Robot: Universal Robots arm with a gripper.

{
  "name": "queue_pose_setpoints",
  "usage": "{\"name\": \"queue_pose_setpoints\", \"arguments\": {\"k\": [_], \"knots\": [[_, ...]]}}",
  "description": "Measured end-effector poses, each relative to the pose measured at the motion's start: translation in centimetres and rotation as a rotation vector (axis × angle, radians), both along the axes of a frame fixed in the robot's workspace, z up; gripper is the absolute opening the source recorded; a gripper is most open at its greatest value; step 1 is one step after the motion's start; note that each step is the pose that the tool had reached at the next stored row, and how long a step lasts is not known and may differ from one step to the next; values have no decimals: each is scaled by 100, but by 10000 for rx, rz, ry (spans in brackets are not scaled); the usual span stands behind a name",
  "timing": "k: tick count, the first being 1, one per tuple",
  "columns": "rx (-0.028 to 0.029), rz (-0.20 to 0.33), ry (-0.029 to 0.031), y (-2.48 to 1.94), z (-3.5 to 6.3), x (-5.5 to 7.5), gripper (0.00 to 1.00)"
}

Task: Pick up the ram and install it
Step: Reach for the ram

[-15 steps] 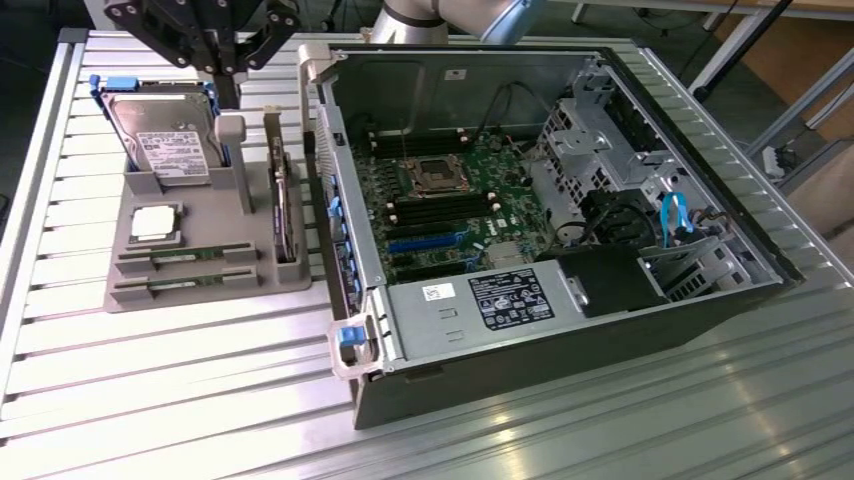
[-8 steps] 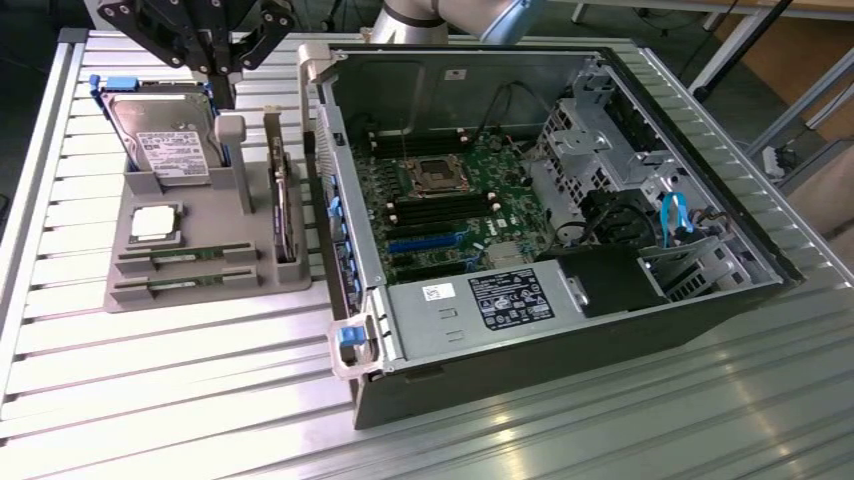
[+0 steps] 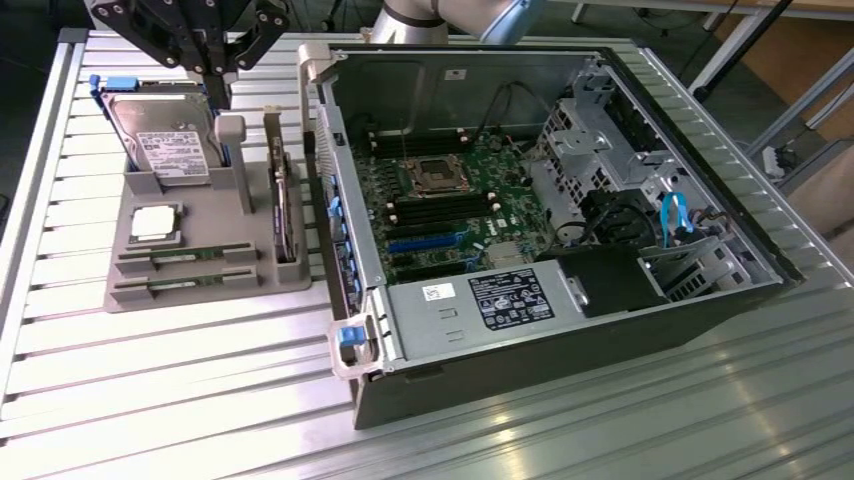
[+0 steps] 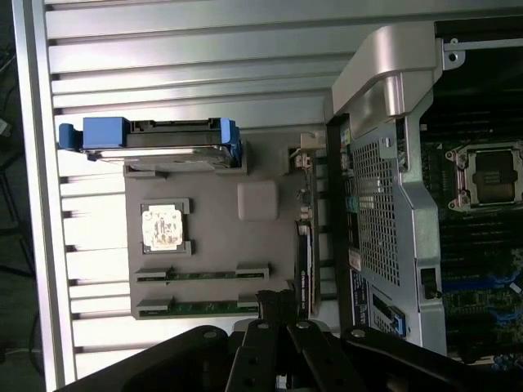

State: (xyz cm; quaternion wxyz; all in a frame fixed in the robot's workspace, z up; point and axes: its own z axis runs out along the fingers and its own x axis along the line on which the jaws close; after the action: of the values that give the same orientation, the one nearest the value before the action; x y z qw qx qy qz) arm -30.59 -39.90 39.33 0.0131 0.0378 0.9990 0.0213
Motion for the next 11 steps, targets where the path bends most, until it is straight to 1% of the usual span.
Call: {"name": "queue_pose_setpoints", "arguments": {"k": [11], "knots": [[0,-1,0,0,0,-44,10]]}}
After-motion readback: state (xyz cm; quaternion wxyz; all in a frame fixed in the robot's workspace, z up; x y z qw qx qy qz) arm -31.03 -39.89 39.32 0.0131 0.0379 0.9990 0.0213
